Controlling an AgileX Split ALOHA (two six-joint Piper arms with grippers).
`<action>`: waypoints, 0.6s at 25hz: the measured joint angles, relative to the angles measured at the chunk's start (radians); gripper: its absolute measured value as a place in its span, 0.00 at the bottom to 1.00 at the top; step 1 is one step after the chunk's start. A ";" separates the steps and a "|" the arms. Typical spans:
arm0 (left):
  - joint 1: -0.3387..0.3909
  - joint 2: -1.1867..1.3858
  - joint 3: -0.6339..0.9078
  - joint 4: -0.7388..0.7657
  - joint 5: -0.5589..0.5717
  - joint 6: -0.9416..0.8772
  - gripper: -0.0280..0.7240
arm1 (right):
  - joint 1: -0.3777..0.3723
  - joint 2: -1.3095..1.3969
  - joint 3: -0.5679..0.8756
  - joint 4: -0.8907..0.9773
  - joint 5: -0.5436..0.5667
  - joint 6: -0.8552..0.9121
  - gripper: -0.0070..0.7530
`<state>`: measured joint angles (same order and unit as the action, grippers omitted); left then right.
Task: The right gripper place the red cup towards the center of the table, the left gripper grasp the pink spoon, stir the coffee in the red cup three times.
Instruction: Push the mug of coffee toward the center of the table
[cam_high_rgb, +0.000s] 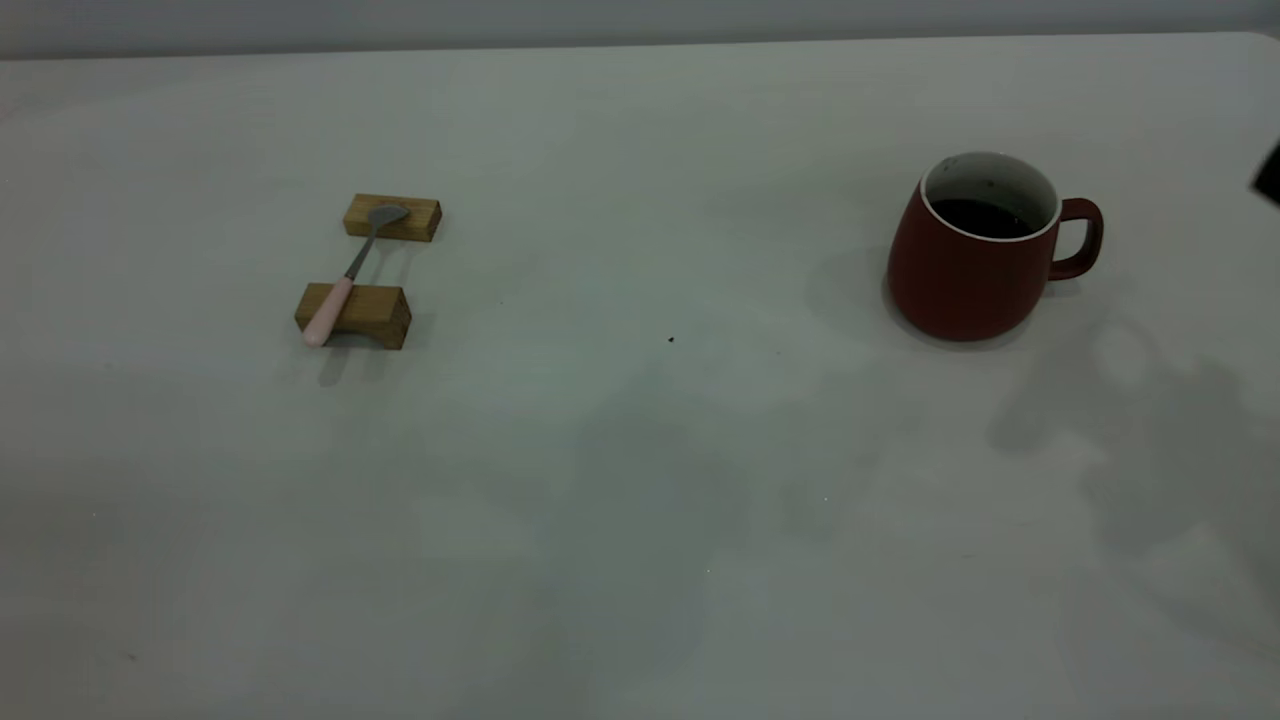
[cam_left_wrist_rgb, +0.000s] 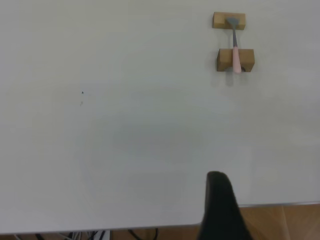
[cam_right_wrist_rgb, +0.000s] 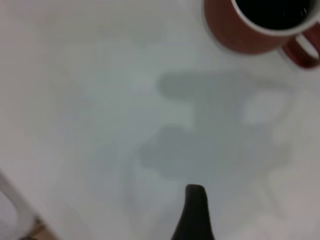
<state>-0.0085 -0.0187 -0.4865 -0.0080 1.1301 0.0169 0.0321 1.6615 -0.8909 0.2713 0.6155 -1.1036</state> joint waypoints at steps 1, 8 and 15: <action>0.000 0.000 0.000 0.000 0.000 0.000 0.77 | 0.000 0.051 -0.027 -0.002 -0.005 -0.030 0.92; 0.000 0.000 0.000 0.000 0.000 0.000 0.77 | 0.000 0.333 -0.236 -0.081 -0.024 -0.134 0.91; 0.000 0.000 0.000 0.000 0.000 0.000 0.77 | 0.000 0.540 -0.436 -0.204 -0.027 -0.158 0.91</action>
<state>-0.0085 -0.0187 -0.4865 -0.0080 1.1301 0.0169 0.0321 2.2012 -1.3268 0.0672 0.5888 -1.2614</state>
